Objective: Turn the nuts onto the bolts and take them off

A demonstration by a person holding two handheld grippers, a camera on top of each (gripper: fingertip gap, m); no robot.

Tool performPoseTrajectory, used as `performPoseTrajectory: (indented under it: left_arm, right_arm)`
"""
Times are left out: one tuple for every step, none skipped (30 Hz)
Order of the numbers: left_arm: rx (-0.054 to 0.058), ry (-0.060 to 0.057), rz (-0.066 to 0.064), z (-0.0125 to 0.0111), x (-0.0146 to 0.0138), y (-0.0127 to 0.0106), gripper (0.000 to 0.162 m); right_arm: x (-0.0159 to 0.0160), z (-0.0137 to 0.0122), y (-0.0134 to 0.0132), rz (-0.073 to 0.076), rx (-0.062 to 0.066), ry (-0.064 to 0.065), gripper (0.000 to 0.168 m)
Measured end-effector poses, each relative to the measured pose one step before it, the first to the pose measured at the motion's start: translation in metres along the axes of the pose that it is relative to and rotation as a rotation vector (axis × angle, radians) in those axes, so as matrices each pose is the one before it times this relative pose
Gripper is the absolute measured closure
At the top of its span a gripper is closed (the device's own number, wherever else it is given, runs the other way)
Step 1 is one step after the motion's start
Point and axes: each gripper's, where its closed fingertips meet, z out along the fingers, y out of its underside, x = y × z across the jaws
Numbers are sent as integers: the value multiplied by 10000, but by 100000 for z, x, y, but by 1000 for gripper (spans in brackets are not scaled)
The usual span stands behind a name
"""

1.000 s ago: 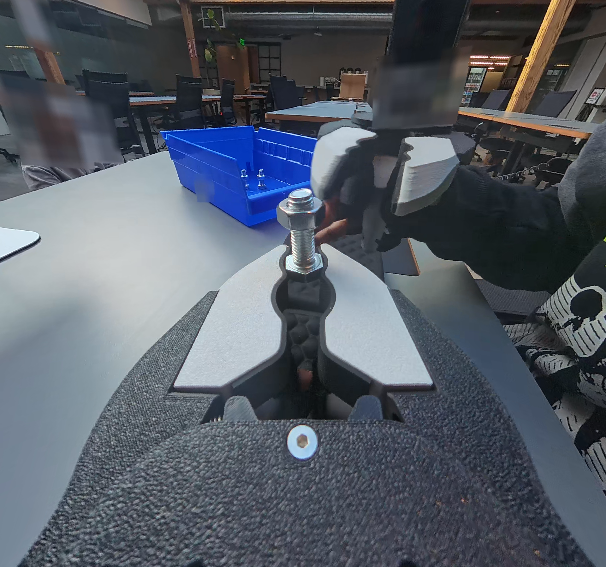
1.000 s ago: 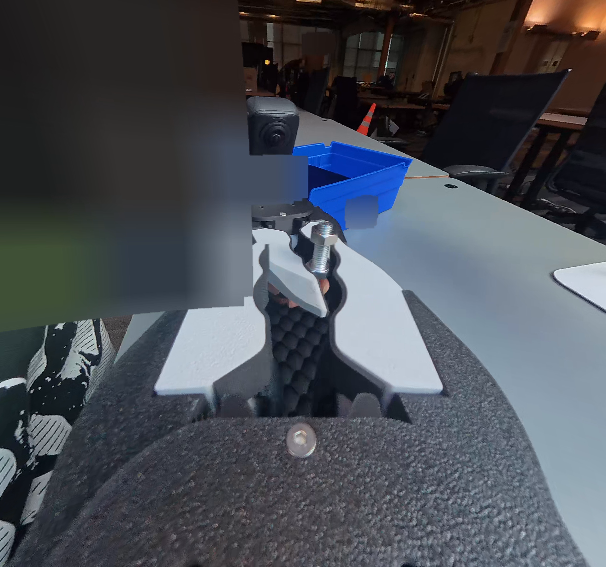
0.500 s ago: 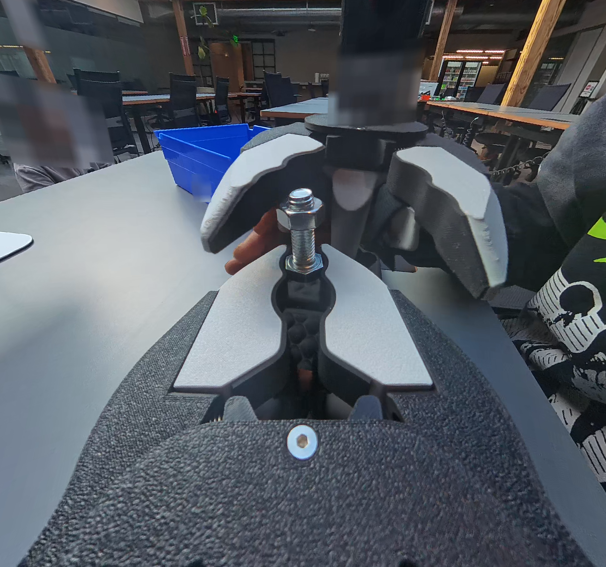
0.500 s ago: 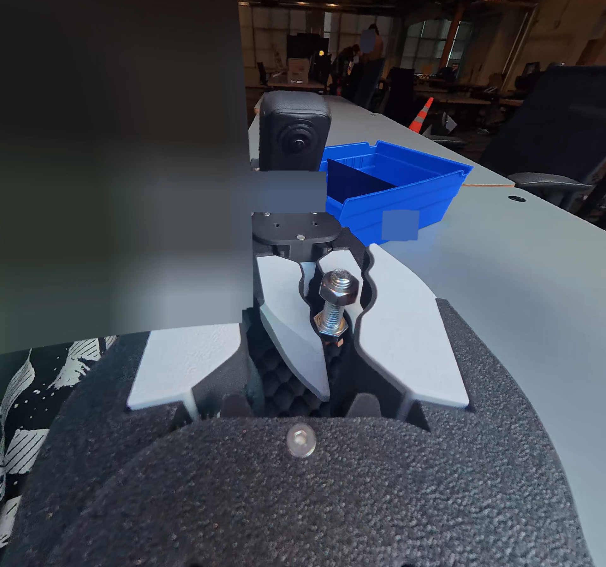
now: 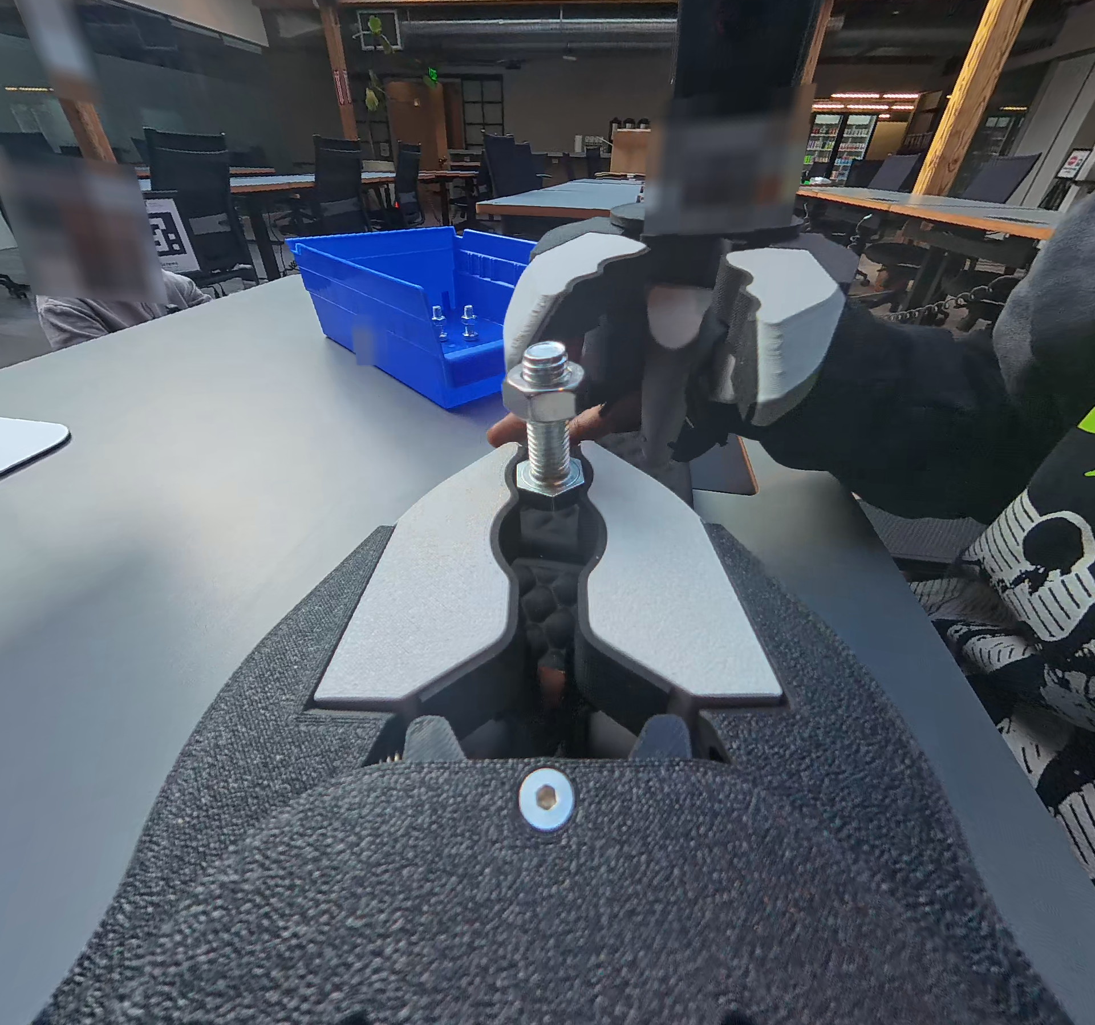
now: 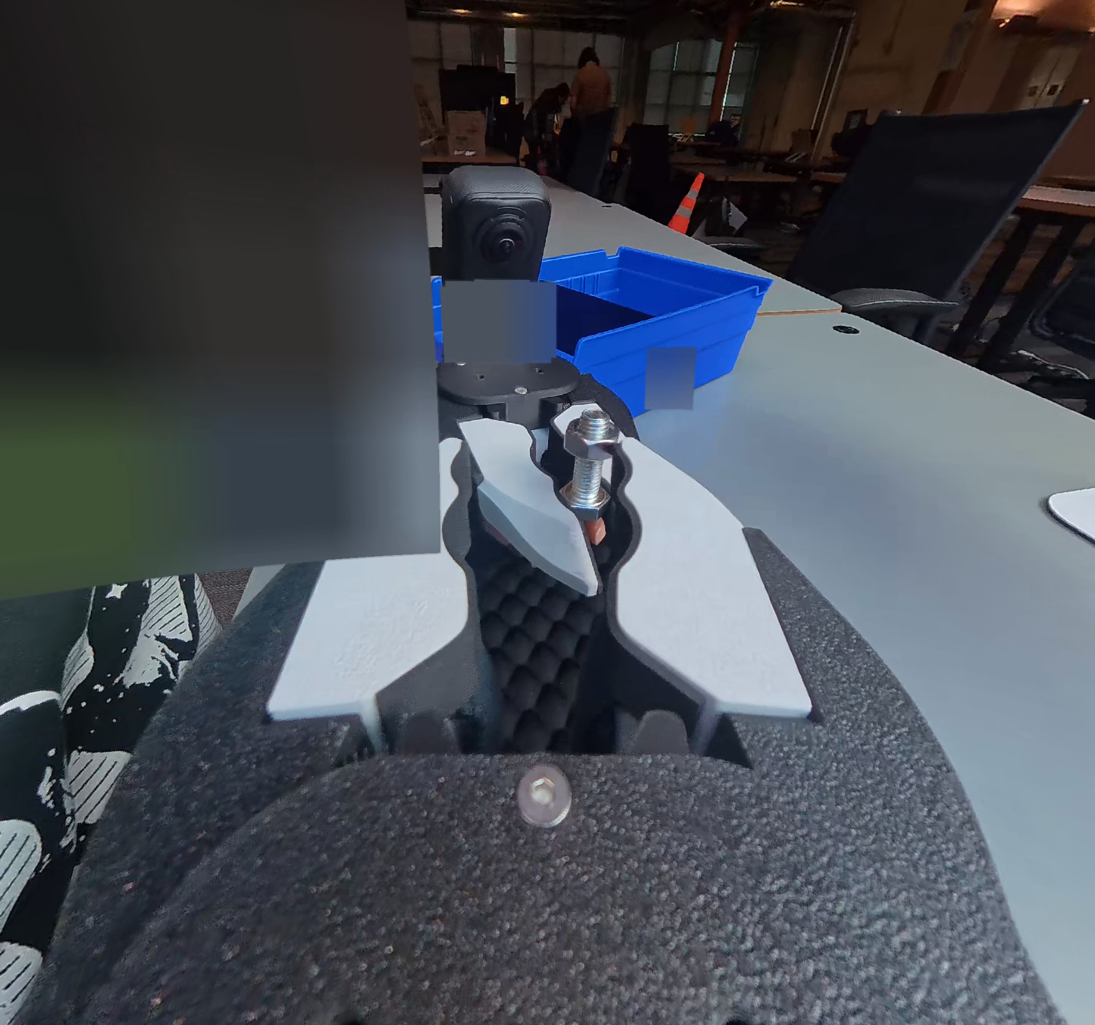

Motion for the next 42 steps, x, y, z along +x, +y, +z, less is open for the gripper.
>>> performPoseTrajectory:
  left_arm:
    - [7,-10,-4,-14,-4,-9,148]
    - [16,-15,-44,-8,-56,-22,148]
    - [17,7,-44,-19,-34,-24,148]
    - [15,6,-12,-17,-7,-20,148]
    - [2,-9,14,0,10,-2,148]
    - [-15,3,19,10,26,21,148]
    - [-17,-1,16,15,11,12,148]
    - [-9,0,9,8,10,12,148]
    - [3,2,5,-5,12,-4,148]
    - [4,4,-3,0,-3,-5,148]
    - [6,-2,-1,-5,1,-8,148]
    - [-3,9,4,1,18,4,148]
    - [-11,13,7,7,28,15,148]
    - [-11,18,10,17,30,15,148]
    - [-9,5,8,6,8,11,148]
    - [-11,13,3,4,22,15,148]
    - [-12,20,4,17,37,15,148]
    - [-10,10,4,15,14,13,148]
    - [-14,13,4,12,18,17,148]
    - [-16,23,8,13,37,21,148]
    - [-12,5,9,16,13,16,148]
    - [-16,14,8,13,25,21,148]
    - [-20,14,10,20,21,25,148]
    - [-18,4,6,21,11,13,148]
    - [-9,0,-1,3,-2,11,148]
    - [20,-10,-11,-14,-28,-26,148]
    - [23,-14,-16,-21,-27,-29,148]
    - [18,-31,-13,-15,-54,-24,148]
    - [12,13,8,-11,18,-15,148]
    - [4,-20,11,-1,-11,-4,148]
    - [1,-23,-4,-2,-36,-1,148]
    - [-1,4,5,12,9,-9,148]
    - [0,-21,-3,-3,-34,0,148]
    - [12,-16,-8,-16,-29,-16,148]
    - [6,6,-2,5,9,-8,148]
    - [2,-25,1,-8,-31,-3,148]
    - [5,-11,-4,1,-21,-7,148]
    - [-9,24,18,12,44,2,148]
    - [-24,-20,35,22,11,32,148]
    - [-11,-3,22,13,15,15,148]
    - [6,1,0,-6,4,-7,148]
    - [17,-25,-25,-11,-60,-22,148]
  right_arm:
    - [-183,-354,-22,-4,26,-71,134]
    - [-340,-309,-65,24,49,-167,144]
    - [-211,-260,-66,33,47,-70,151]
    - [-64,-223,-13,1,11,14,156]
    - [48,-180,36,-6,-21,66,156]
    - [85,-115,46,-14,-32,63,156]
    - [119,-72,43,-13,-15,59,155]
    - [170,-7,28,1,-4,72,152]
    - [215,68,34,8,-13,79,146]
    - [257,126,39,4,-20,99,139]
    - [267,207,15,-1,-4,87,130]
    - [209,270,-34,4,32,49,119]
    - [128,339,-31,-6,27,-14,110]
    - [97,373,-4,-8,-3,-44,106]
    - [24,410,5,-9,-21,-90,102]
    - [-106,450,-11,-39,-11,-169,100]
    - [-126,475,-15,-55,-9,-175,99]
    - [-126,474,12,-65,-32,-177,98]
    - [-129,475,68,-65,-53,-178,97]
    - [-58,454,109,-52,-87,-140,96]
    - [-71,414,132,-49,-99,-132,96]
    - [-122,365,86,-44,-88,-137,96]
    - [-118,304,57,-48,-72,-111,96]
    - [-126,235,34,-63,-61,-75,96]
    - [-108,146,67,-72,-82,-48,97]
    - [-56,44,96,-79,-99,1,97]
    - [-87,-42,40,-63,-54,4,100]
    - [-88,-110,-26,-14,10,14,101]
    - [-20,-183,-21,27,17,55,102]
    - [-2,-244,0,43,15,67,104]
    - [59,-277,-20,62,37,110,104]
    - [63,-287,32,68,11,108,105]
    - [42,-318,0,52,31,104,106]
    - [40,-316,-16,52,43,106,107]
    - [35,-301,5,60,22,110,108]
    - [16,-314,-3,50,29,106,111]
    - [-6,-314,-15,44,46,97,112]
    - [27,-299,39,36,7,110,113]
    - [40,-324,36,10,4,110,116]
    - [16,-338,10,6,18,84,120]
    - [-1,-331,-6,20,14,63,124]
    - [-121,-337,-79,17,57,-24,134]
